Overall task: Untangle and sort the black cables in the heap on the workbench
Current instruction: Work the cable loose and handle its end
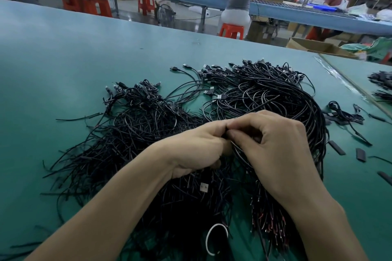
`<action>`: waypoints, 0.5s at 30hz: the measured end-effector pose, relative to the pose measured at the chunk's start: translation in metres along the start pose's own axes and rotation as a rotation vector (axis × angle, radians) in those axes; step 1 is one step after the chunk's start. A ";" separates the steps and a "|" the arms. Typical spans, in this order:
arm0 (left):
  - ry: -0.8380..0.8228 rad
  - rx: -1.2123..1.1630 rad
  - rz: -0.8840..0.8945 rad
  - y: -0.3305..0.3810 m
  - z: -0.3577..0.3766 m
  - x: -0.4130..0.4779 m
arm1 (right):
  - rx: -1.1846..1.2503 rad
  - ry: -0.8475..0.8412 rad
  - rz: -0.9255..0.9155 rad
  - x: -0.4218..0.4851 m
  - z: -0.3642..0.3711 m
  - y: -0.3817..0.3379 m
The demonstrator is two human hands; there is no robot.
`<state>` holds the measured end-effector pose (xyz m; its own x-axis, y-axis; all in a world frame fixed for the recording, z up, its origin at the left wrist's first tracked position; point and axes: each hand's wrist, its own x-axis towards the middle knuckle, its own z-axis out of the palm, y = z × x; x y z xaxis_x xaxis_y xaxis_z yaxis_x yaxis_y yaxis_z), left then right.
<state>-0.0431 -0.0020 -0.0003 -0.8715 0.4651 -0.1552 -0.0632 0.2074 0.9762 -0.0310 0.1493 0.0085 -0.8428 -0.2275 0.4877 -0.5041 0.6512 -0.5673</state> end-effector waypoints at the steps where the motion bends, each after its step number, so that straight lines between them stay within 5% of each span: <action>1: -0.004 -0.004 0.010 -0.001 0.001 0.000 | -0.006 -0.004 0.007 0.000 0.001 -0.001; 15: -0.057 -0.169 0.100 0.001 0.002 -0.003 | -0.002 0.016 0.125 -0.003 0.012 -0.006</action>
<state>-0.0397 -0.0018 0.0008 -0.8492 0.5247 -0.0601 -0.0629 0.0124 0.9979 -0.0279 0.1371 0.0028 -0.8959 -0.1328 0.4239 -0.3947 0.6755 -0.6228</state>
